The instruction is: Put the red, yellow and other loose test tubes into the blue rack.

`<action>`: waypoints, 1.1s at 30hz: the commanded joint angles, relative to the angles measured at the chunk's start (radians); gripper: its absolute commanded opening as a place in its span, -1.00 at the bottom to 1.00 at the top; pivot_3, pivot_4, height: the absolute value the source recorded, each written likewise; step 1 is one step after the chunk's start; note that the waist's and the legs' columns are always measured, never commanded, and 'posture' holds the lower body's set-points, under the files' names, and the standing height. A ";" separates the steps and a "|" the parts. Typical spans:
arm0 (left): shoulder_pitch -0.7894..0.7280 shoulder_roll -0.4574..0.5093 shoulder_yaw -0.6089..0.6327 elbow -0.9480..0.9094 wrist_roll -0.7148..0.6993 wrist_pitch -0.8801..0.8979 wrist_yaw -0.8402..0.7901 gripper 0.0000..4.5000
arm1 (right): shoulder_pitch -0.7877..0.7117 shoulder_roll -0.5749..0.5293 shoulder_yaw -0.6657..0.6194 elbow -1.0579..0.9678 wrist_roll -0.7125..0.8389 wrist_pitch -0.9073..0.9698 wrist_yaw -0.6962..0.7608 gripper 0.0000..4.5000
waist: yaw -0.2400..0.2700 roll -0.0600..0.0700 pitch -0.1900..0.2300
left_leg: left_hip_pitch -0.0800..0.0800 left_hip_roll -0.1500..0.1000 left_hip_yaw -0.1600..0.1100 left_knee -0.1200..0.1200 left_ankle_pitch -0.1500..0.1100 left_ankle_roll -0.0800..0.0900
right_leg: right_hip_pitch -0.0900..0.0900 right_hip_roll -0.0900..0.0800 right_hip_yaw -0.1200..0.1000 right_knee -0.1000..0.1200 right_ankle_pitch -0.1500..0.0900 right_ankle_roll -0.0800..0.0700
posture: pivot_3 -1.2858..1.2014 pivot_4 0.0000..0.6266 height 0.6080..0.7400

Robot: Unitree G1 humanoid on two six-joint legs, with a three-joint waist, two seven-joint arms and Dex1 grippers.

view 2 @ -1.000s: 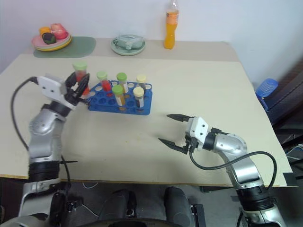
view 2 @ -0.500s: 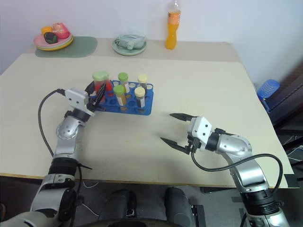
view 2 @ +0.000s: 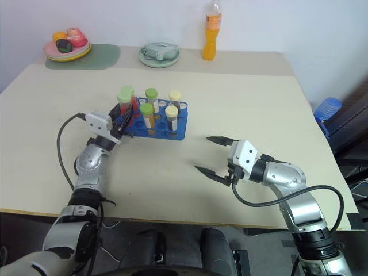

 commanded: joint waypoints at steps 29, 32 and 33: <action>0.441 0.368 0.097 -0.900 -0.307 0.712 -0.207 0.97 | 0.139 0.060 -0.181 -0.120 0.051 0.204 -0.289 1.00 | -0.011 0.002 0.000 | 0.000 0.002 -0.001 0.000 0.000 0.000 | -0.001 0.000 0.000 0.001 -0.001 -0.001 | 0.03 -0.52 1.00; 0.489 0.387 0.131 -0.937 -0.338 0.769 -0.202 0.97 | 0.160 0.081 -0.210 -0.144 0.060 0.247 -0.352 1.00 | -0.011 0.002 0.000 | 0.000 0.001 0.000 0.000 0.000 0.000 | -0.001 0.000 0.000 0.001 -0.002 -0.004 | 0.03 -0.52 1.00; 0.528 0.399 0.147 -0.960 -0.347 0.779 -0.218 0.97 | 0.170 0.095 -0.221 -0.161 0.068 0.268 -0.381 1.00 | -0.011 0.002 0.000 | 0.000 0.001 0.000 0.000 0.000 0.000 | -0.001 0.000 0.000 0.001 -0.002 -0.004 | 0.03 -0.52 1.00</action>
